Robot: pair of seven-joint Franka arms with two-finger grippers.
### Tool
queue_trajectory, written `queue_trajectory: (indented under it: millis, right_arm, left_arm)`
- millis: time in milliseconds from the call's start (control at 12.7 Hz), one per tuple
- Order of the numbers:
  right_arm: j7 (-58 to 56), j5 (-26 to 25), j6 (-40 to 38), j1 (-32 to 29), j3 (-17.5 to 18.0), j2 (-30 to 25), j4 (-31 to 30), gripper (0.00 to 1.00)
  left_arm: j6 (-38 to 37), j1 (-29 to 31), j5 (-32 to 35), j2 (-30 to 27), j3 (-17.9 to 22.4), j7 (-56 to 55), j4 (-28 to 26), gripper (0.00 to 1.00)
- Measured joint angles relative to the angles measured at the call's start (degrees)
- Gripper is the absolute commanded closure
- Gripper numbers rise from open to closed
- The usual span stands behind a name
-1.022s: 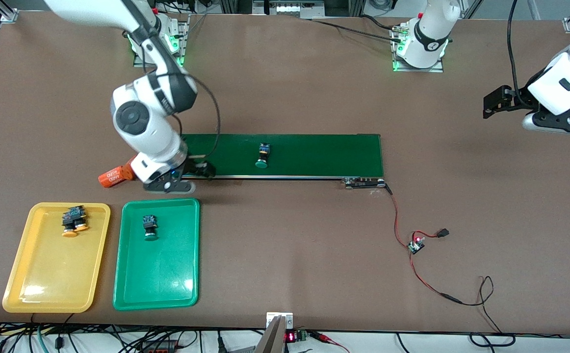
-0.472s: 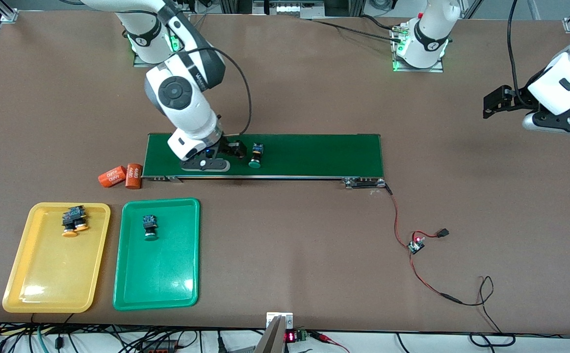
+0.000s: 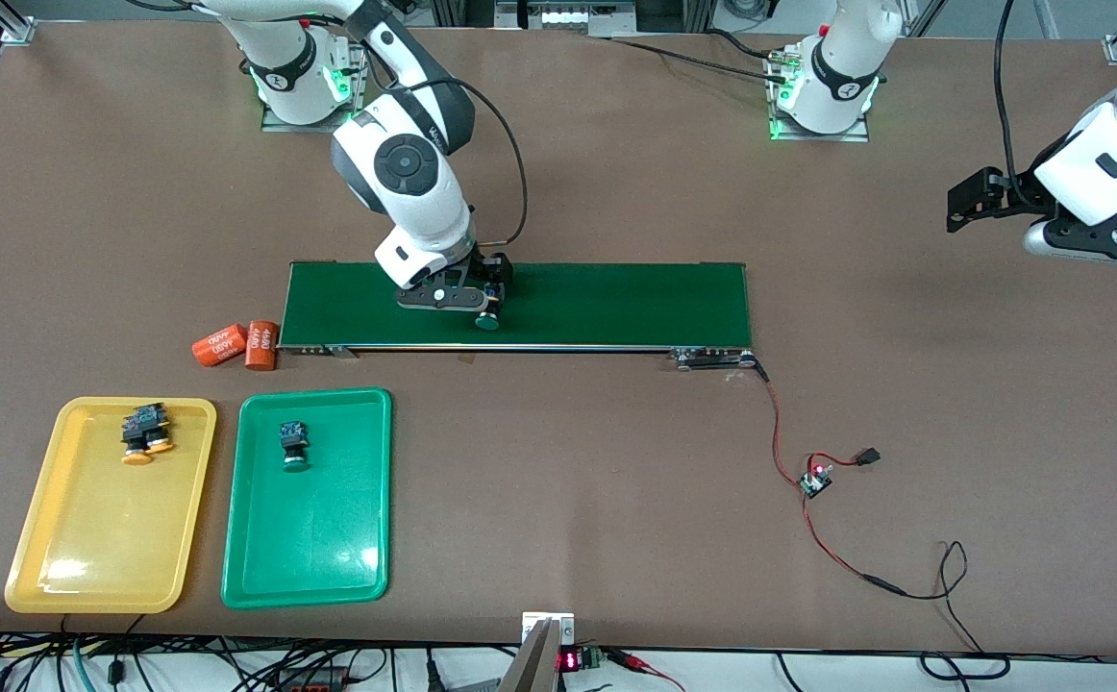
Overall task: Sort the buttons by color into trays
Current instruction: 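Move the right gripper to the belt and grasp the second green button, then carry the second green button over the green tray with the right gripper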
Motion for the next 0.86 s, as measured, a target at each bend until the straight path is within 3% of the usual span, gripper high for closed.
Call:
queue_trajectory:
  millis: [315, 472, 550, 786, 865]
  right_arm:
    - [1.1, -2.1, 0.7, 0.3, -0.1, 2.0, -0.2, 0.0]
    - [1.1, -2.3, 1.1, 0.3, -0.1, 2.5, -0.2, 0.09]
    - [1.1, -2.7, 1.4, 0.3, -0.2, 2.8, -0.2, 0.17]
    - [1.1, -4.9, 1.7, 0.3, -0.4, 3.7, -0.2, 0.75]
    - [1.1, -5.3, 1.9, 0.2, -0.5, 3.8, -0.2, 0.86]
  left_arm:
    - [0.0, 1.0, 0.0, 1.6, 0.5, -0.1, 0.9, 0.0]
    - [0.0, 2.2, 0.0, 2.9, 0.6, 0.0, 2.0, 0.0]
    - [0.0, 2.3, 0.0, 3.2, 0.5, 0.0, 2.2, 0.0]
    - [-0.3, 2.2, 0.0, 3.3, 0.3, 0.0, 2.7, 0.0]
    - [-0.8, 2.2, 0.0, 3.3, 0.3, 0.0, 2.8, 0.0]
